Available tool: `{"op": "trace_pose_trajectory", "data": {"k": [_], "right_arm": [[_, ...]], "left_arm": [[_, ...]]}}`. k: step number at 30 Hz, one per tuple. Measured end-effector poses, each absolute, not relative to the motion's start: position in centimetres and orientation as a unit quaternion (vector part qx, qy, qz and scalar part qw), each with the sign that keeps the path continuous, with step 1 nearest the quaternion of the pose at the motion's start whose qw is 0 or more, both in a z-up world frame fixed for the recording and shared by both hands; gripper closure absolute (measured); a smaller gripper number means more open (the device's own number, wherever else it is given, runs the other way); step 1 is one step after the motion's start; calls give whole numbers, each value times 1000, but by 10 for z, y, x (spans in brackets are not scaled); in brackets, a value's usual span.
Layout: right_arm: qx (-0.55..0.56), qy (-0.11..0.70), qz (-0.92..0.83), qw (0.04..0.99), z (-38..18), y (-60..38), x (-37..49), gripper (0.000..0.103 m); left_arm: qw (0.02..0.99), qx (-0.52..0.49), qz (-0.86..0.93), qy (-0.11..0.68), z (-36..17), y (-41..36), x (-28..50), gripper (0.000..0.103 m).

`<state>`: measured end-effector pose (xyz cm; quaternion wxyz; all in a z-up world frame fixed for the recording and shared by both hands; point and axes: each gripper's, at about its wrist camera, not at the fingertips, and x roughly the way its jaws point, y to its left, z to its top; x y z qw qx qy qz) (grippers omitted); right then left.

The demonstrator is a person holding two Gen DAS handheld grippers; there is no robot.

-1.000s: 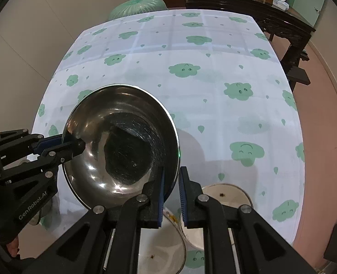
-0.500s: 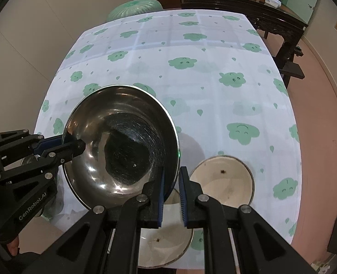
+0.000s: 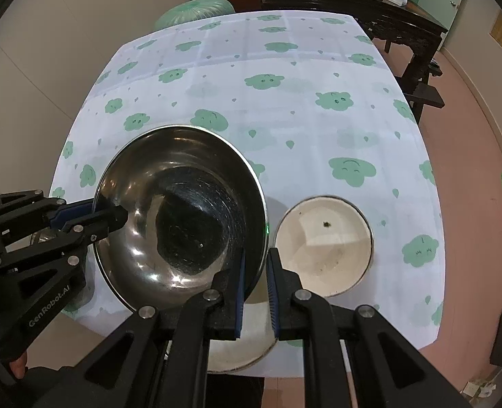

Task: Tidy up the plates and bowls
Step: 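Carry the small steel bowl with both tools toward the white enamel dishes, then lower the small steel bowl onto the white enamel plate with both tools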

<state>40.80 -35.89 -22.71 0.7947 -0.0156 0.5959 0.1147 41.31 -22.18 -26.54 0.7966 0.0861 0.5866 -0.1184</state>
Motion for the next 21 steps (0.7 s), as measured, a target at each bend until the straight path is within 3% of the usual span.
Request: {"op": "trace_pose_trajectory", "data": {"k": [21], "right_arm": [[-8, 620, 107, 777, -248, -364, 374, 89]], "left_arm": [[782, 104, -131, 601, -287, -231, 385, 94]]}}
